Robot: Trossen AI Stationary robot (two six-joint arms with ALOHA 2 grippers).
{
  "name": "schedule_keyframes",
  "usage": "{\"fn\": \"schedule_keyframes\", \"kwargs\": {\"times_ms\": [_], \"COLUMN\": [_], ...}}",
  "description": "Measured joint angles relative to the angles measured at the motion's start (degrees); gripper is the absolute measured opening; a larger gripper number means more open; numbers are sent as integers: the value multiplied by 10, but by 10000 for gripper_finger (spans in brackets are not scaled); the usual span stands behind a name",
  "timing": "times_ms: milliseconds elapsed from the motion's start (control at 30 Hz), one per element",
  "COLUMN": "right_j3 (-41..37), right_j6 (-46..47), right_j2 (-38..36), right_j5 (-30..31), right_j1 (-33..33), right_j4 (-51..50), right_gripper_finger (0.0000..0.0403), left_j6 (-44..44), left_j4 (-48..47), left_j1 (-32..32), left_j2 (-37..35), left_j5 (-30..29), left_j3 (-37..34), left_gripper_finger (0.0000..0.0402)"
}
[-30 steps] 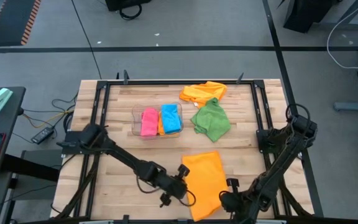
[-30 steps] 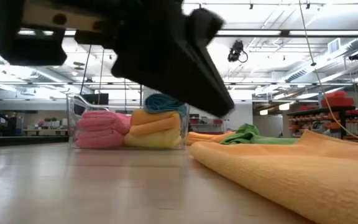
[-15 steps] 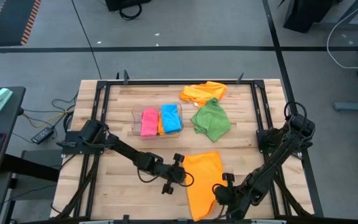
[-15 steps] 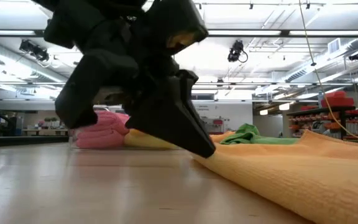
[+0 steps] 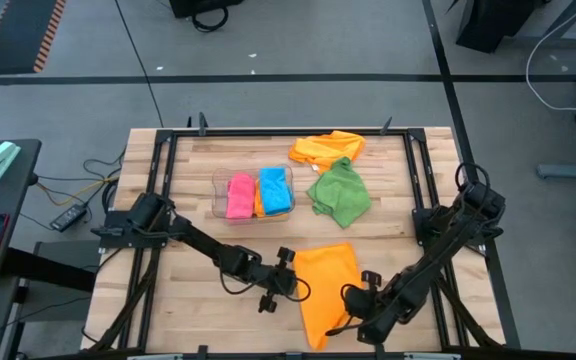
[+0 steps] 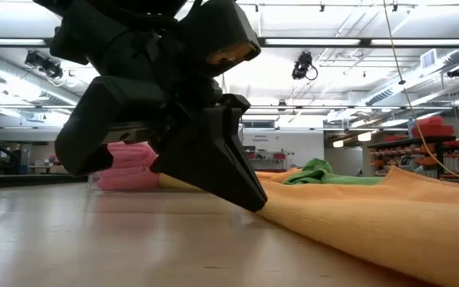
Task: Fold microfiber towels
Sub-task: Fold the bottom orange microfiber cloth
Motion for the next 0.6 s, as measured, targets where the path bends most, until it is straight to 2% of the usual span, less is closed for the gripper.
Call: {"fn": "schedule_keyframes", "kwargs": {"times_ms": [100,433,600], "right_j3": [0,-1,-37], "right_j6": [7,11,25], "right_j2": [0,0,0], "right_j5": [25,33,26], "right_j1": [-6,-44,-53], "right_j4": [-18,-52,-22], "right_gripper_finger": [1,2,2], "left_j6": [0,0,0], "left_j4": [0,-5,-14], "left_j1": [0,-2,-2], "left_j2": [0,0,0], "left_j5": [0,0,0], "left_j3": [0,0,0], "left_gripper_finger": [32,40,40]}}
